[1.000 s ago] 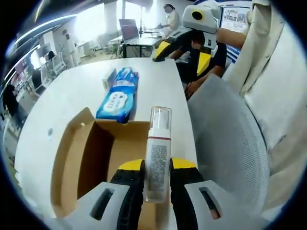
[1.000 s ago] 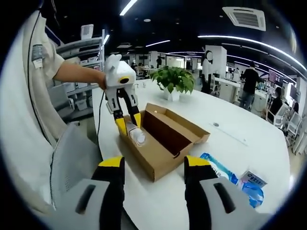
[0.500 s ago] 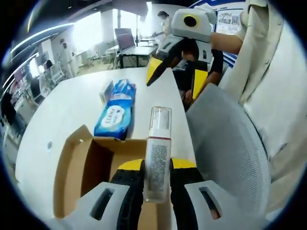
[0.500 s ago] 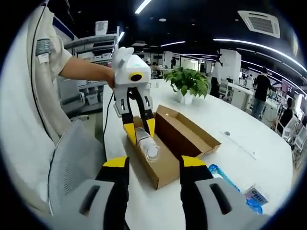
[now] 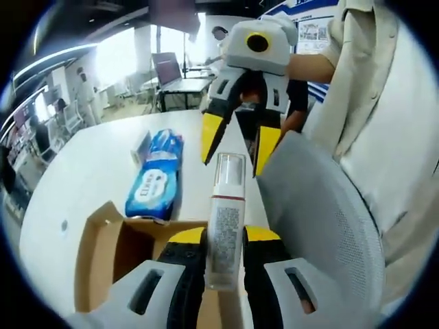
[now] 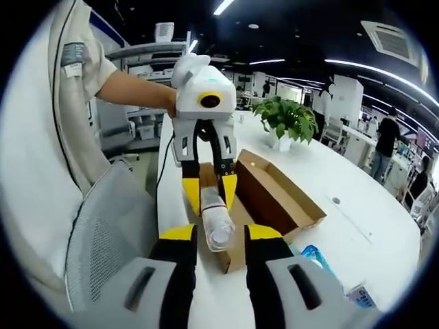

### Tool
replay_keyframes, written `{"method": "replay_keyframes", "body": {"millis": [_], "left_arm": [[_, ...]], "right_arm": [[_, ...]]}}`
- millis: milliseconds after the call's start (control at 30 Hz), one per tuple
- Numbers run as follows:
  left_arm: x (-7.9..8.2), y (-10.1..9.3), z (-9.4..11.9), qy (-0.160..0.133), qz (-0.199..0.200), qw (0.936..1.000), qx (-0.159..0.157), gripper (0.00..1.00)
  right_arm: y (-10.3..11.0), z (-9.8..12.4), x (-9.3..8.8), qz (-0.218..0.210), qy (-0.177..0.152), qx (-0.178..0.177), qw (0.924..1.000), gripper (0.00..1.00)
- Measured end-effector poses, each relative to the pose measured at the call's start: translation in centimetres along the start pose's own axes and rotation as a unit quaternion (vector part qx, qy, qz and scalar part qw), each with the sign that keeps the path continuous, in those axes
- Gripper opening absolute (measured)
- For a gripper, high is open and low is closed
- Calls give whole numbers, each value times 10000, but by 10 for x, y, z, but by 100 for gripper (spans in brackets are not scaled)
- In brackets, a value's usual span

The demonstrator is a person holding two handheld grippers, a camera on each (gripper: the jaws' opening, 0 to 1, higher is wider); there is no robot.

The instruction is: Operate the shoe box by opening the lid, removing the specified soft item, and placing it in the target area until the item is outside and the box remains undamaged.

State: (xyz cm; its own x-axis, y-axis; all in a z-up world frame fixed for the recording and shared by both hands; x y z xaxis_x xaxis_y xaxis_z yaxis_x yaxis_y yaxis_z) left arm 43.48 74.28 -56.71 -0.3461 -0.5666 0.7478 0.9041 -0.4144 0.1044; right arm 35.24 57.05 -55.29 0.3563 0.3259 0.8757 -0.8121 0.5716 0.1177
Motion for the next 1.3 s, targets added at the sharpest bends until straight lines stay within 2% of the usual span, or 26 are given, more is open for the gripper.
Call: {"method": "replay_keyframes", "body": {"millis": [300,400,733,800,933,1300], "left_arm": [[0,-3,-2,-147,-155,9997,-85,18],[-2,-4,-3,-116,-206,9997,-43,18],[-6,-3,-5,-121,-238,9995,161,20],[-5,-3,-5,-115,-391,9990,181,20],[-5,-3,-6,-45,-433,9989,167,20],[-8,-3,-4,-120,-249,9990,338,32]], "right_arm": [[4,-2,0,229,138,221,9994,17],[6,-5,0,420,167,191,9988,17],[3,-7,0,436,313,61,9985,15],[3,-7,2,436,293,60,9986,15],[4,-9,3,489,339,62,9982,15],[-1,-12,2,488,437,34,9978,14]]}}
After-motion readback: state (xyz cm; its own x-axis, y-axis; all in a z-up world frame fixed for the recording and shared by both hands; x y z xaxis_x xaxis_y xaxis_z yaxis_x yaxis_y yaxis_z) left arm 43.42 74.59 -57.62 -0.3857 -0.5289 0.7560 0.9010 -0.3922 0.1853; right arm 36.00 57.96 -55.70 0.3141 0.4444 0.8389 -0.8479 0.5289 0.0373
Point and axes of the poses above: the point that each gripper's makers call its tool centre point, and the gripper's own axes: z roughly backward along the fingers, y roughly to its left, x roughly out of its top, the point moved 10 cm from there along z, roughly backward along the fingers, and after that the axes turned 12 degrees about -z, right-handed, at the moved point
